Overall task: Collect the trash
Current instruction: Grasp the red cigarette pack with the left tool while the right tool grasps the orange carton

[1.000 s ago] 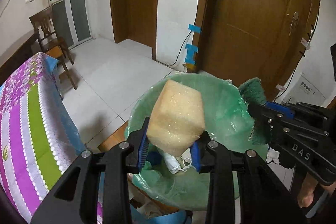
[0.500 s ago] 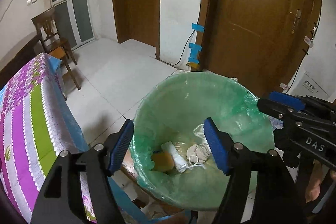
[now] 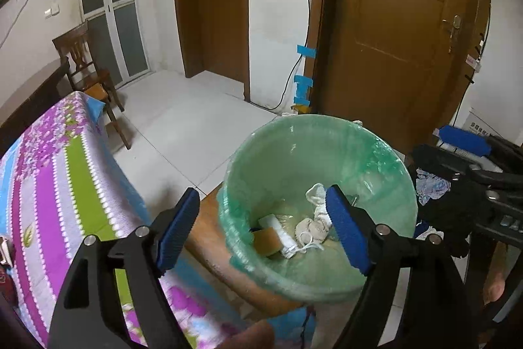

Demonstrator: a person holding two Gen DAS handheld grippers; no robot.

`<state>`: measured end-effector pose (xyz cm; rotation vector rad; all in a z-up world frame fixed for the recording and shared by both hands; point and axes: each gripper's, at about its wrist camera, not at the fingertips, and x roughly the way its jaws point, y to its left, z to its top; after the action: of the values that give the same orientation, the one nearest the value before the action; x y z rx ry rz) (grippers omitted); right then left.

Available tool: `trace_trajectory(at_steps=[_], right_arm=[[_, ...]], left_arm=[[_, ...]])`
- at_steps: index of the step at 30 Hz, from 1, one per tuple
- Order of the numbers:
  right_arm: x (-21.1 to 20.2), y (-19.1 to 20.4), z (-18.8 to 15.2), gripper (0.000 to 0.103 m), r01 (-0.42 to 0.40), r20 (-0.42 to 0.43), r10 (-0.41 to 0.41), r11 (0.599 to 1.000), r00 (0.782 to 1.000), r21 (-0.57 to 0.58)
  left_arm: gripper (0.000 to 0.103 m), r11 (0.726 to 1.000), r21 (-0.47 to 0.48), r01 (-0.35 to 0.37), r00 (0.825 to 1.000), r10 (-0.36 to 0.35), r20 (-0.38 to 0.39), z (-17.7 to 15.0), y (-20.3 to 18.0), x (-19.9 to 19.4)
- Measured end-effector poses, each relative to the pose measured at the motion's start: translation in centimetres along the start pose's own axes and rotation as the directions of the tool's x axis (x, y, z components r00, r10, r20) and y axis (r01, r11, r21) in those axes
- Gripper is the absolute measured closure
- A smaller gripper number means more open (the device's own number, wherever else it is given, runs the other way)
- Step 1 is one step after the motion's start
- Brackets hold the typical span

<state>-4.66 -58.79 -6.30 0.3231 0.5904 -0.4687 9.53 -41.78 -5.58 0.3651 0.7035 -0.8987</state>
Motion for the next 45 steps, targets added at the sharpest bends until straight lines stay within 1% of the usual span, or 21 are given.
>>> trace_trajectory(at_steps=[4,7,12,14,15,17,19,21,22,23,26,27,28,30,31,33,36,38,40,44,45], right_arm=[[-2.6,3.2,-1.1,0.015,-0.088,0.073,0.09,0.996,0.993,-0.027],[-3.0,6.2,-1.9,0.015,-0.163,0.07,0.167,0.985,0.984,-0.051],[-2.3,12.3,-2.8,0.015,-0.294,0.026,0.299,0.948,0.954,-0.123],[-1.9,14.8,-2.9,0.015,-0.337,0.0,0.341,0.928,0.94,-0.162],[-1.6,16.4,-2.8,0.015,-0.367,-0.019,0.37,0.911,0.929,-0.187],[-1.0,19.9,-2.7,0.015,-0.416,-0.059,0.415,0.875,0.908,-0.248],[-0.4,22.9,-2.6,0.015,-0.464,-0.098,0.456,0.838,0.885,-0.289],[0.1,26.4,-2.5,0.015,-0.519,-0.144,0.501,0.79,0.853,-0.326],[0.4,28.0,-2.3,0.015,-0.548,-0.167,0.524,0.765,0.835,-0.339],[0.9,30.2,-2.0,0.015,-0.603,-0.206,0.569,0.724,0.796,-0.334],[2.3,35.6,-0.9,0.019,-0.711,-0.278,0.654,0.645,0.703,-0.28],[2.7,37.0,-0.3,0.024,-0.732,-0.294,0.671,0.627,0.681,-0.266],[3.5,39.4,0.3,0.028,-0.761,-0.316,0.693,0.602,0.649,-0.242],[5.1,43.5,1.3,0.032,-0.785,-0.351,0.703,0.577,0.618,-0.225],[5.7,45.6,1.5,0.037,-0.787,-0.368,0.698,0.572,0.615,-0.231],[6.9,49.8,1.3,0.04,-0.802,-0.414,0.691,0.55,0.593,-0.231],[9.1,54.9,1.1,0.044,-0.8,-0.461,0.664,0.557,0.589,-0.222],[10.3,57.1,1.2,0.045,-0.793,-0.473,0.651,0.574,0.594,-0.205],[11.4,58.7,1.3,0.045,-0.794,-0.491,0.646,0.58,0.585,-0.183],[12.9,61.2,1.1,0.045,-0.758,-0.513,0.592,0.619,0.622,-0.205],[13.2,61.6,1.0,0.051,-0.751,-0.518,0.579,0.626,0.629,-0.212]], left_arm=[[0.025,1.0,-0.006,-0.015,1.0,0.015,0.018,-1.9,2.8,-3.1],[0.025,0.998,-0.045,-0.046,0.999,0.047,0.021,-3.9,6.5,-5.8],[0.025,0.987,-0.095,-0.13,0.99,0.135,0.042,-7.5,13.2,-11.4],[0.025,0.973,-0.144,-0.182,0.981,0.189,0.038,-9.1,16.7,-13.7],[0.025,0.956,-0.192,-0.222,0.972,0.232,0.033,-10.1,19.2,-14.9],[0.025,0.925,-0.277,-0.259,0.962,0.274,0.016,-11.5,23.0,-16.6],[0.025,0.882,-0.363,-0.301,0.947,0.321,-0.004,-13.0,26.9,-18.0],[0.025,0.836,-0.429,-0.34,0.931,0.364,-0.029,-14.3,30.0,-19.2],[0.025,0.812,-0.453,-0.369,0.918,0.396,-0.038,-15.0,31.6,-19.9],[0.025,0.794,-0.468,-0.389,0.908,0.416,-0.049,-15.6,32.9,-20.5],[0.025,0.749,-0.518,-0.413,0.893,0.446,-0.068,-17.1,36.2,-22.1],[0.025,0.735,-0.532,-0.42,0.887,0.456,-0.071,-17.3,37.0,-22.6],[0.025,0.729,-0.541,-0.42,0.886,0.459,-0.07,-17.6,37.5,-22.9],[0.025,0.727,-0.544,-0.419,0.884,0.464,-0.062,-17.9,38.5,-23.5],[0.025,0.728,-0.538,-0.424,0.881,0.469,-0.06,-17.9,39.0,-23.8],[0.025,0.726,-0.538,-0.428,0.881,0.468,-0.068,-18.1,40.1,-24.0],[0.025,0.719,-0.547,-0.429,0.88,0.469,-0.073,-18.8,40.9,-24.2],[0.025,0.717,-0.553,-0.425,0.881,0.469,-0.069,-19.0,41.3,-24.5],[0.025,0.718,-0.557,-0.418,0.883,0.465,-0.063,-19.2,41.8,-24.8],[0.025,0.723,-0.541,-0.43,0.882,0.464,-0.081,-19.4,42.9,-24.3],[0.025,0.724,-0.541,-0.428,0.884,0.459,-0.086,-19.5,43.3,-24.2]])
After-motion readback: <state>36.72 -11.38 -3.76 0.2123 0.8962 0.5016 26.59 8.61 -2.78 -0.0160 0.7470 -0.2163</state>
